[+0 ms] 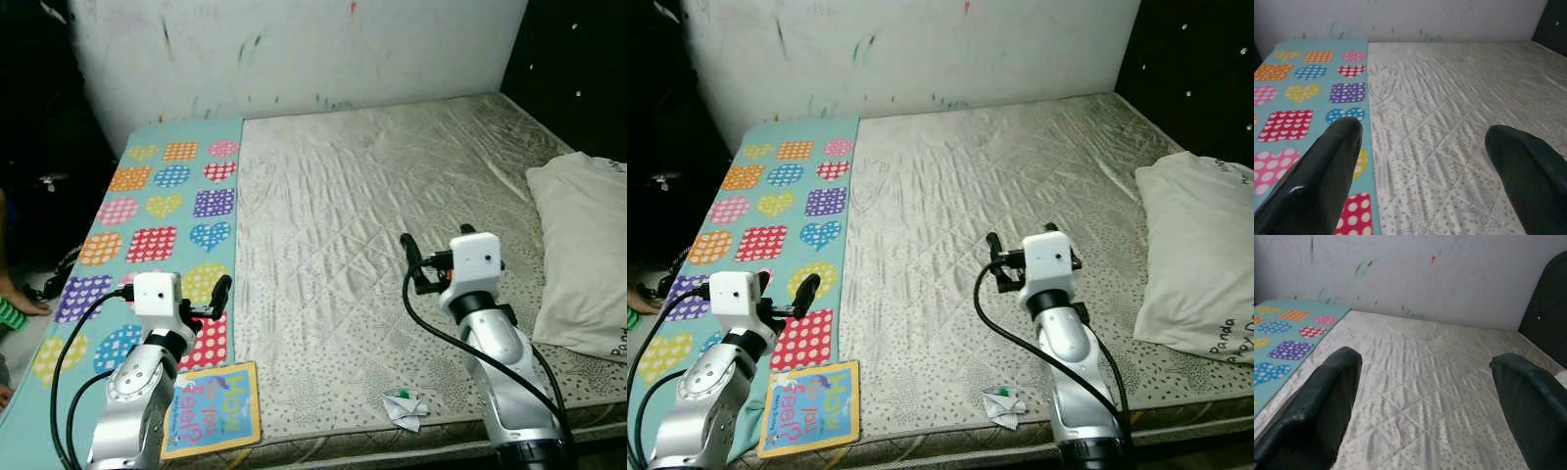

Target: Clean up the room

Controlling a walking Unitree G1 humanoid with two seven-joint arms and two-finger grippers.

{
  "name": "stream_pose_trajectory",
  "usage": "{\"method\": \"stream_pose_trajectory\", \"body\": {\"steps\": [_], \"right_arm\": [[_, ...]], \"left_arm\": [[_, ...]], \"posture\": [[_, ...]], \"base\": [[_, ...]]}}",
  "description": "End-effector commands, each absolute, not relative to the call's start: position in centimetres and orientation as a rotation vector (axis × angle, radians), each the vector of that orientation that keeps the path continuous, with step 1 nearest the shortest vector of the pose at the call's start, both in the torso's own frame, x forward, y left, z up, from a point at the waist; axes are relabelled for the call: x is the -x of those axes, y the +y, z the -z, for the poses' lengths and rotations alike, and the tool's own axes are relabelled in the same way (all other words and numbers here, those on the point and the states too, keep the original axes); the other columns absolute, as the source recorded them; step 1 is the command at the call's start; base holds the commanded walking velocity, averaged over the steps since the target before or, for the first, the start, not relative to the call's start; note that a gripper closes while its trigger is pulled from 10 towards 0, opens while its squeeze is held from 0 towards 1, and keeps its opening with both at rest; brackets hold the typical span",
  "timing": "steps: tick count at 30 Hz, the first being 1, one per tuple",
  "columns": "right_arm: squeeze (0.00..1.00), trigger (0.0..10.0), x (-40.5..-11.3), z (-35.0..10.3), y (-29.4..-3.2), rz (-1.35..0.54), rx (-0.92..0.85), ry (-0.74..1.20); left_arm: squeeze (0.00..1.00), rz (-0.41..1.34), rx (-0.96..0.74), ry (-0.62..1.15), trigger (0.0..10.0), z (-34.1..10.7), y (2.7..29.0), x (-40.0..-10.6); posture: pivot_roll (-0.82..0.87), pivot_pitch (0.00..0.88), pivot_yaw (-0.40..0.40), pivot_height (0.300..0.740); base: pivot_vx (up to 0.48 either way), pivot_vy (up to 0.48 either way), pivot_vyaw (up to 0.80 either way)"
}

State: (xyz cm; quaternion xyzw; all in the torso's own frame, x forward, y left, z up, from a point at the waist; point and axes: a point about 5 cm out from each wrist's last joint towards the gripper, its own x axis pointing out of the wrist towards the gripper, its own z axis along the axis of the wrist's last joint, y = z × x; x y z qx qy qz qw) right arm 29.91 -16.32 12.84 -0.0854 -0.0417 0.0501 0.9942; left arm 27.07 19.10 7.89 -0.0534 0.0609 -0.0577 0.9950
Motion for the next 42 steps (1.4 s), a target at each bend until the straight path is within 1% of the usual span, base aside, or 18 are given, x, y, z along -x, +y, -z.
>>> {"method": "stream_pose_trajectory", "body": {"steps": [1,5,9,11,13,14,18,21,30,37,42], "right_arm": [[0.0,10.0,-30.0,-12.4,-16.0,-0.106,0.176,-0.054],[0.0,10.0,-29.8,-11.7,-16.3,-0.099,0.171,-0.005],[0.0,10.0,-28.9,-9.9,-16.6,-0.127,0.235,0.099],[0.0,10.0,-28.4,-9.4,-16.9,-0.126,0.24,0.128],[0.0,10.0,-27.3,-9.4,-17.6,-0.123,0.236,0.121],[0.0,10.0,-27.3,-9.4,-17.6,-0.123,0.236,0.121],[0.0,10.0,-26.1,-9.8,-18.8,-0.091,0.21,0.097],[0.0,10.0,-25.5,-9.8,-19.1,-0.09,0.194,0.103],[0.0,10.0,-25.2,-10.2,-18.5,-0.133,0.196,0.087],[0.0,10.0,-25.0,-10.1,-18.4,-0.148,0.192,0.097],[0.0,10.0,-24.9,-9.9,-18.1,-0.177,0.211,0.106]], "left_arm": [[0.0,0.116,0.091,0.126,10.0,-7.9,19.1,-27.1],[0.0,0.126,0.072,0.136,10.0,-7.9,19.2,-26.9],[0.0,0.084,0.035,0.15,10.0,-7.5,20.6,-26.3],[0.0,0.071,0.026,0.16,10.0,-7.3,21.0,-25.9],[0.0,0.053,0.012,0.176,10.0,-7.0,21.9,-24.4],[0.0,0.053,0.012,0.176,10.0,-7.0,21.9,-24.4],[0.0,0.038,-0.001,0.207,10.0,-6.1,22.6,-22.0],[0.0,0.034,0.006,0.22,10.0,-5.7,22.6,-21.2],[0.0,0.056,0.011,0.202,10.0,-6.2,21.8,-22.2],[0.0,0.057,0.01,0.2,10.0,-6.2,21.8,-22.3],[0.0,0.053,0.013,0.201,10.0,-6.1,21.7,-22.3]], "posture": [[-0.2,0.0,0.07,0.74],[-0.19,0.0,0.068,0.74],[-0.19,0.0,0.063,0.74],[-0.19,0.0,0.06,0.74],[-0.19,0.0,0.056,0.74],[-0.19,0.0,0.056,0.74],[-0.18,0.0,0.05,0.74],[-0.19,0.0,0.048,0.74],[-0.2,0.0,0.048,0.74],[-0.2,0.0,0.044,0.74],[-0.2,0.0,0.042,0.711]], "base": [[0.0,0.0,0.0],[0.0,0.0,0.0],[0.0,0.0,0.0],[0.0,0.0,0.0],[0.0,0.0,0.0],[0.0,0.0,0.0],[0.0,0.0,0.0],[0.0,0.0,0.0],[0.0,0.0,0.0],[0.0,0.0,0.0],[0.0,0.0,0.0]]}}
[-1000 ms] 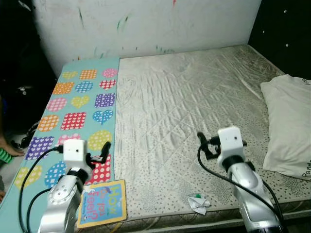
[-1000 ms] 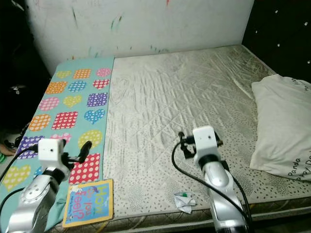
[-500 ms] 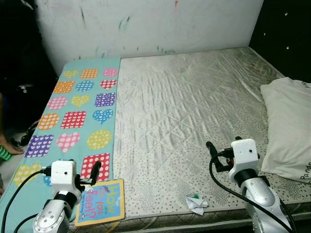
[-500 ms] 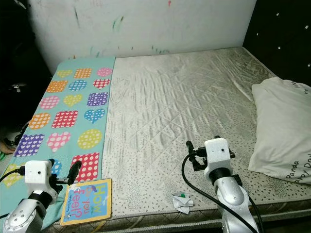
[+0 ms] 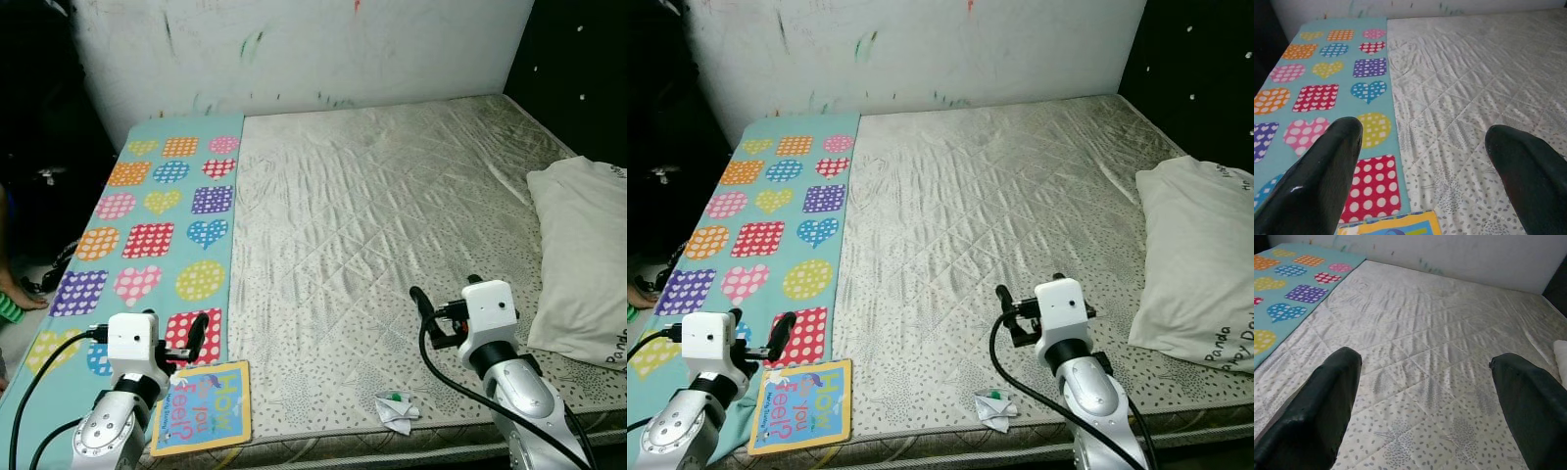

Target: Clean up the room

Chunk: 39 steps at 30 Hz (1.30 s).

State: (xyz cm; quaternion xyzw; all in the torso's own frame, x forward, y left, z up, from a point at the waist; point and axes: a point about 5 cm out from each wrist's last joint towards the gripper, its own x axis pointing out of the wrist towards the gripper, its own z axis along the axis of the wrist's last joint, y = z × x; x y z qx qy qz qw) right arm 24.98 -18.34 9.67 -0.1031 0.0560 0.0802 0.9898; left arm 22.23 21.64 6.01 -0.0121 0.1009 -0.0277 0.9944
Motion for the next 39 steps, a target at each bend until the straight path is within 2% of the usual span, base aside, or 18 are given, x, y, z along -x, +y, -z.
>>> {"method": "stream_pose_trajectory", "body": {"steps": [1,12,33,39], "right_arm": [[0.0,10.0,-24.91,-9.89,-18.1,-0.179,0.209,0.107],[0.0,10.0,-24.94,-9.93,-17.91,-0.188,0.203,0.104],[0.0,10.0,-24.84,-9.93,-17.51,-0.196,0.196,0.095],[0.0,10.0,-24.93,-9.94,-17.42,-0.197,0.197,0.091]], "left_arm": [[0.0,0.053,0.013,0.201,10.0,-6.13,21.68,-22.3],[0.0,0.056,0.007,0.191,10.0,-6.26,21.5,-22.78],[0.0,0.06,-0.006,0.188,10.0,-6.3,21.45,-23.15],[0.0,0.059,-0.01,0.185,10.0,-6.31,21.46,-23.29]], "posture": [[-0.2,0.0,0.041,0.701],[-0.21,0.0,0.044,0.647],[-0.21,0.008,0.055,0.647],[-0.22,0.006,0.06,0.629]], "base": [[0.0,0.0,0.0],[0.0,0.0,0.0],[0.0,0.0,0.0],[0.0,0.0,0.0]]}}
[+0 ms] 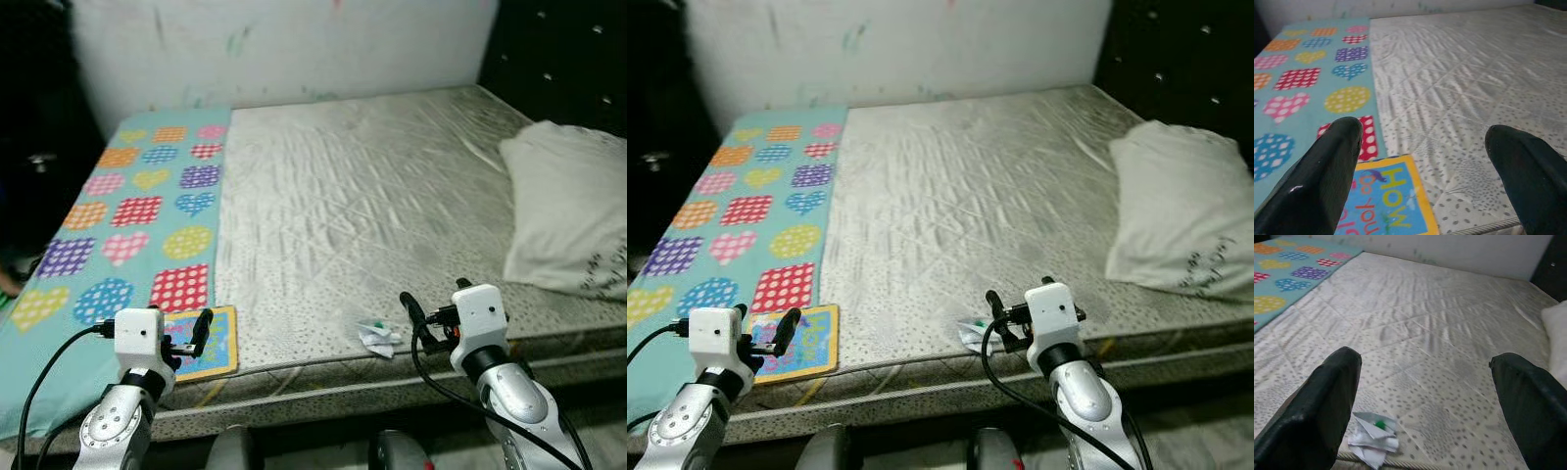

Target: Clean up the room

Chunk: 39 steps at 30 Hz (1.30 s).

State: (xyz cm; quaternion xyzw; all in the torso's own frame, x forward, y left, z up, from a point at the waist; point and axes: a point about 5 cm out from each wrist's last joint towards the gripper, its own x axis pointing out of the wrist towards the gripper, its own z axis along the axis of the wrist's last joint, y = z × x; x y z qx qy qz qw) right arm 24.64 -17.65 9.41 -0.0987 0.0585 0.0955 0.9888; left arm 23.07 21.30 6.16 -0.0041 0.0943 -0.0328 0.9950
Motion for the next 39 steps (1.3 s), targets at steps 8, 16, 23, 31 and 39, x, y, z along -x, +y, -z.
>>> {"method": "stream_pose_trajectory", "body": {"steps": [8,16,23,31,39], "right_arm": [[0.0,10.0,-25.2,-10.4,-16.9,-0.216,0.217,0.061],[0.0,10.0,-24.9,-10.7,-16.0,-0.222,0.227,0.037],[0.0,10.0,-24.9,-10.6,-16.1,-0.22,0.227,0.038],[0.0,10.0,-25.2,-10.7,-15.8,-0.247,0.241,0.025],[0.0,10.0,-25.2,-10.8,-15.5,-0.249,0.23,0.021]], "left_arm": [[0.0,0.04,0.0,0.173,10.0,-6.3,21.2,-23.8],[0.0,0.032,-0.027,0.164,10.0,-6.7,21.6,-24.6],[0.0,0.03,-0.037,0.153,10.0,-6.9,21.6,-25.1],[0.0,0.021,-0.037,0.152,10.0,-6.7,21.6,-24.9],[0.0,0.014,-0.042,0.152,10.0,-6.8,21.9,-24.8]], "posture": [[-0.28,0.021,0.068,0.629],[-0.29,0.033,0.094,0.629],[-0.28,0.021,0.086,0.629],[-0.27,0.013,0.074,0.629],[-0.24,0.004,0.083,0.629]], "base": [[0.0,0.0,0.0],[0.0,0.0,0.0],[0.0,0.0,0.0],[0.0,0.0,0.0],[0.0,0.0,0.0]]}}
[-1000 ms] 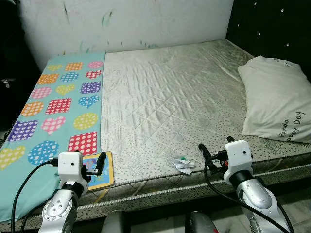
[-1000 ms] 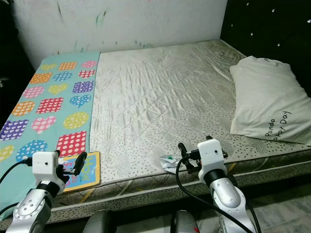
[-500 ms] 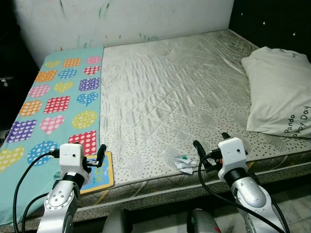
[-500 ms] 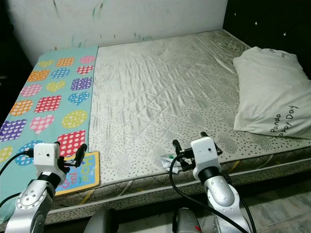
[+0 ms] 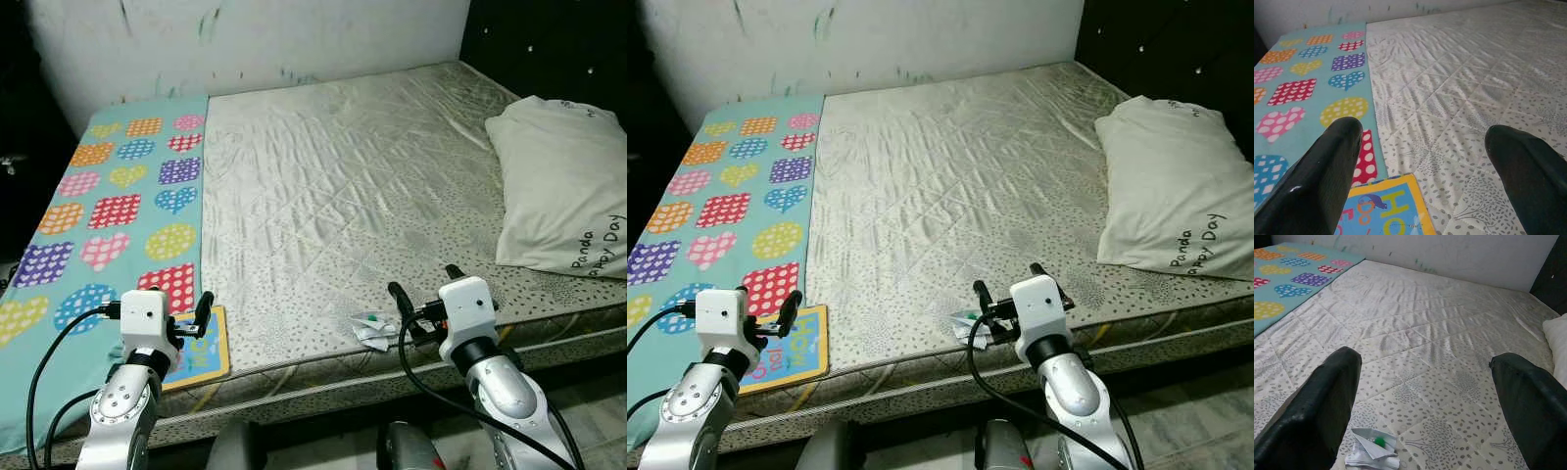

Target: Clean up the room

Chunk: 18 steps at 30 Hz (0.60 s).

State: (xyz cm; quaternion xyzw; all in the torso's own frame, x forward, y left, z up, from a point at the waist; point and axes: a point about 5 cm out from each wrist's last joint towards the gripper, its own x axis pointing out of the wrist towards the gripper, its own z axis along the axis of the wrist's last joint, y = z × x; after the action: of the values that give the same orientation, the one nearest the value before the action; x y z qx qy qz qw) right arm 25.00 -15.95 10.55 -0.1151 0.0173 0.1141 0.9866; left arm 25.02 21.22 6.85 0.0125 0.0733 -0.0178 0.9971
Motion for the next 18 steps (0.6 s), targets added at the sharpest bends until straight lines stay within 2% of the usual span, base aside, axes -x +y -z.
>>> {"method": "stream_pose_trajectory", "body": {"steps": [1,9,14,18], "right_arm": [[0.0,10.0,-25.2,-10.68,-15.53,-0.249,0.228,0.023],[0.0,10.0,-25.59,-10.65,-14.99,-0.302,0.235,0.02],[0.0,10.0,-25.71,-10.69,-14.91,-0.309,0.228,0.015],[0.0,10.0,-25.71,-10.68,-14.68,-0.318,0.216,0.015]], "left_arm": [[0.0,0.014,-0.043,0.15,10.0,-6.86,21.86,-24.81],[0.0,-0.009,-0.032,0.14,10.0,-6.81,21.63,-24.67],[0.0,-0.011,-0.029,0.143,10.0,-6.77,21.57,-24.53],[0.0,-0.01,-0.029,0.142,10.0,-6.82,21.61,-24.57]], "posture": [[-0.24,0.004,0.083,0.629],[-0.22,0.0,0.055,0.629],[-0.21,0.0,0.052,0.599],[-0.22,0.0,0.054,0.599]], "base": [[0.0,0.0,0.0],[0.0,0.0,0.0],[0.0,0.0,0.0],[0.0,0.0,0.0]]}}
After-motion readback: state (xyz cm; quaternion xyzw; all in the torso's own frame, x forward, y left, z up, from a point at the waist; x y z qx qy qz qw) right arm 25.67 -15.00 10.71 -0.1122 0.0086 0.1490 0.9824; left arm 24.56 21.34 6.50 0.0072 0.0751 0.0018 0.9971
